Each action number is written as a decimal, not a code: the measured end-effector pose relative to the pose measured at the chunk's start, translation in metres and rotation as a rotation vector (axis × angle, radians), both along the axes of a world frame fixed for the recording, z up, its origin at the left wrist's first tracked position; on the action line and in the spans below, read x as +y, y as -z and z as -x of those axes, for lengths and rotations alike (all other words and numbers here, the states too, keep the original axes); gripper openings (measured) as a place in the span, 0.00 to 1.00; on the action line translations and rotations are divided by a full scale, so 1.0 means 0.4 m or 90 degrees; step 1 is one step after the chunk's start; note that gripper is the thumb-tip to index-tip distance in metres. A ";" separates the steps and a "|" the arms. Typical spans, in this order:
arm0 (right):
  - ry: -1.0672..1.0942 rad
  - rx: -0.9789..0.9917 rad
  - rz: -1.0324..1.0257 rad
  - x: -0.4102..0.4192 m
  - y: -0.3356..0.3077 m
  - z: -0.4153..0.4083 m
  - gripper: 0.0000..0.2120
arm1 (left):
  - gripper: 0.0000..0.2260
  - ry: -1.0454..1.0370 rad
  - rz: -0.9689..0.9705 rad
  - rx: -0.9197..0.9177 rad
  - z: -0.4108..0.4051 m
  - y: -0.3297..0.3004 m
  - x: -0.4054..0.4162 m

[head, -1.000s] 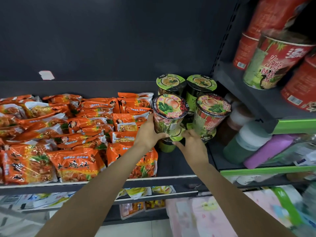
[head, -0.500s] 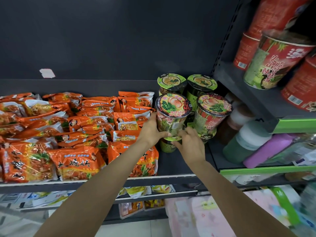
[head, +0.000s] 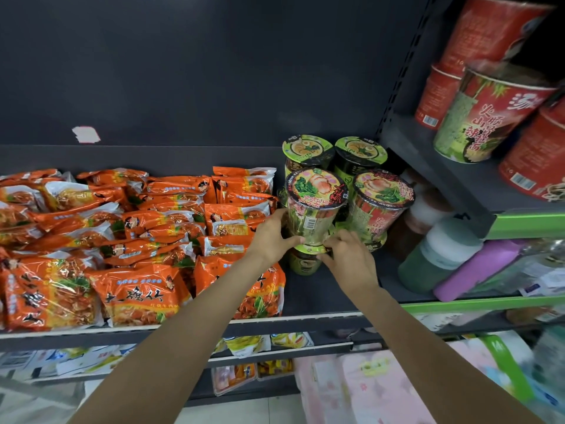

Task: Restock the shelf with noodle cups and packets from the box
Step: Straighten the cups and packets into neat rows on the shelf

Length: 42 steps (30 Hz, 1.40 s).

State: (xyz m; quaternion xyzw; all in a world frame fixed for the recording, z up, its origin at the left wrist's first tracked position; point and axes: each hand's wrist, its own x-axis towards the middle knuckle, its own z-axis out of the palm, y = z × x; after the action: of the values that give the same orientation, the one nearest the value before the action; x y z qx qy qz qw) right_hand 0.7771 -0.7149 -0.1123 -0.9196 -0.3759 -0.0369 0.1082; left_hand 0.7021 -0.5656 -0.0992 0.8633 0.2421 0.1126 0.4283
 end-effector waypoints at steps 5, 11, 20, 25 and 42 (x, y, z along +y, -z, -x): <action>-0.005 0.024 -0.018 -0.014 -0.005 -0.011 0.13 | 0.35 -0.011 -0.017 0.011 0.000 -0.002 0.006; 0.016 0.031 -0.045 0.017 0.009 0.008 0.12 | 0.35 -0.024 0.025 -0.012 0.021 -0.014 0.009; -0.006 0.003 0.026 0.014 -0.022 0.023 0.15 | 0.31 0.031 0.010 0.021 0.050 -0.035 0.003; -0.041 0.018 0.082 0.014 -0.031 0.001 0.13 | 0.27 0.121 -0.181 0.180 0.051 -0.011 0.004; 0.052 0.071 -0.183 -0.047 -0.114 0.038 0.07 | 0.17 0.118 -0.312 0.136 0.099 -0.054 -0.017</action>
State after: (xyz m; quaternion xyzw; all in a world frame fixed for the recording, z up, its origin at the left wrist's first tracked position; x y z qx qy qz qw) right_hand 0.7620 -0.7338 -0.0666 -0.9097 -0.3226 -0.0432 0.2578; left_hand 0.6624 -0.5726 -0.0774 0.9665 0.1714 0.0368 0.1875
